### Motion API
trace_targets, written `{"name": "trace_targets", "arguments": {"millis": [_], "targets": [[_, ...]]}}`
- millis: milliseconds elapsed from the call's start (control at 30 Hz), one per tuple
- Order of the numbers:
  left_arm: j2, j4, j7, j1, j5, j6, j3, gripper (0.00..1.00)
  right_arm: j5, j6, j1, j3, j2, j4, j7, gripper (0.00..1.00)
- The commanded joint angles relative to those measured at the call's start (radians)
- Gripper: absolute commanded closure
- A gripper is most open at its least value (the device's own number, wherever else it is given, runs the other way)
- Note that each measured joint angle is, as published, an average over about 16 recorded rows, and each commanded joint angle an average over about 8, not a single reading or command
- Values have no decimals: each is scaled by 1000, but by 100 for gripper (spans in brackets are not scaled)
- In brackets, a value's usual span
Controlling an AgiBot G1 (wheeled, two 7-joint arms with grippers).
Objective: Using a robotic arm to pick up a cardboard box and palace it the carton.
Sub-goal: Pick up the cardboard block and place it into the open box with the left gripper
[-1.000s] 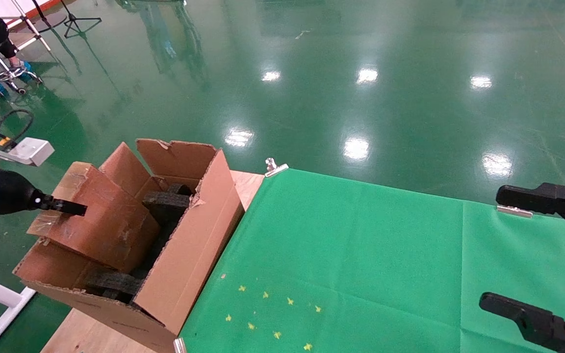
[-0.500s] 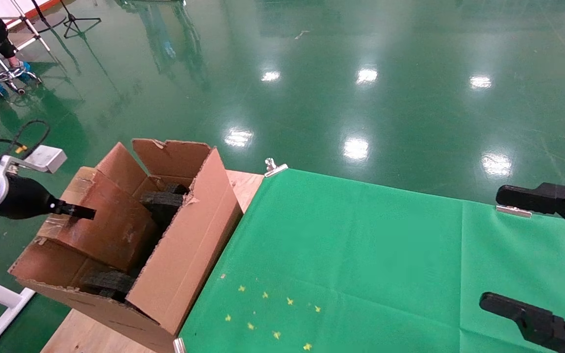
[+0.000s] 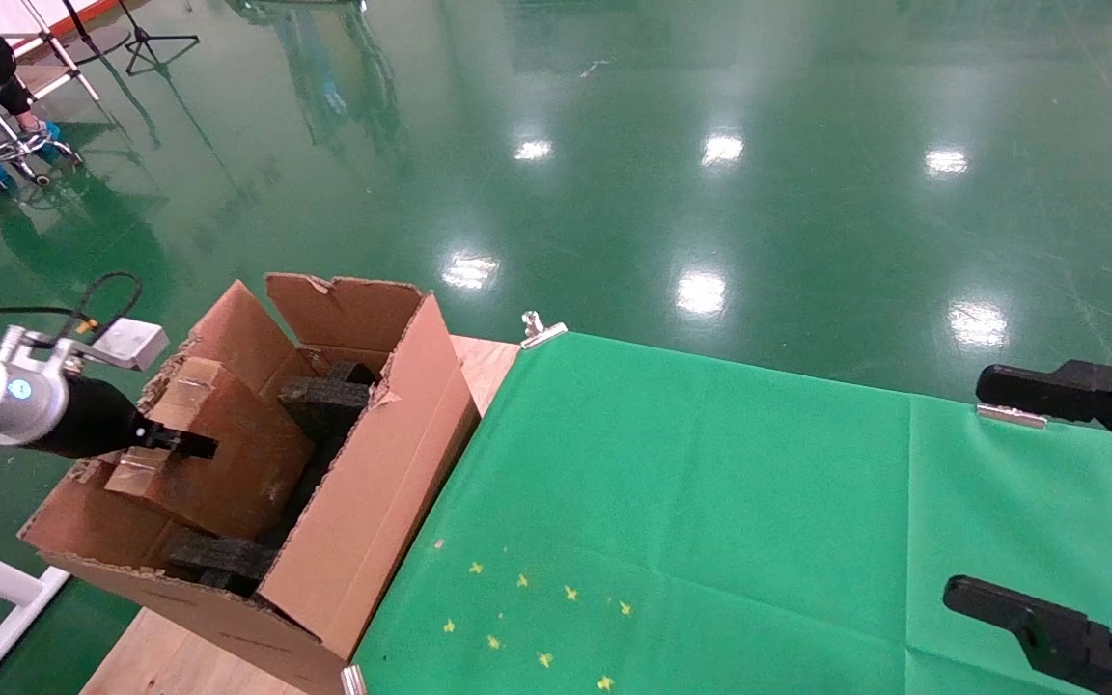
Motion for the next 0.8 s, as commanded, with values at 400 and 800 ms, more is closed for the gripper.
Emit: {"name": "trace_targets", "arguments": {"millis": [400,800], "targets": [[40,4,-30,93,-24,-67,-17,100,0,0,0,0,0,0,0,0],[62,10,-69,163,-48,-122,-34,38,0,0,0,0,0,0,0,0]]}}
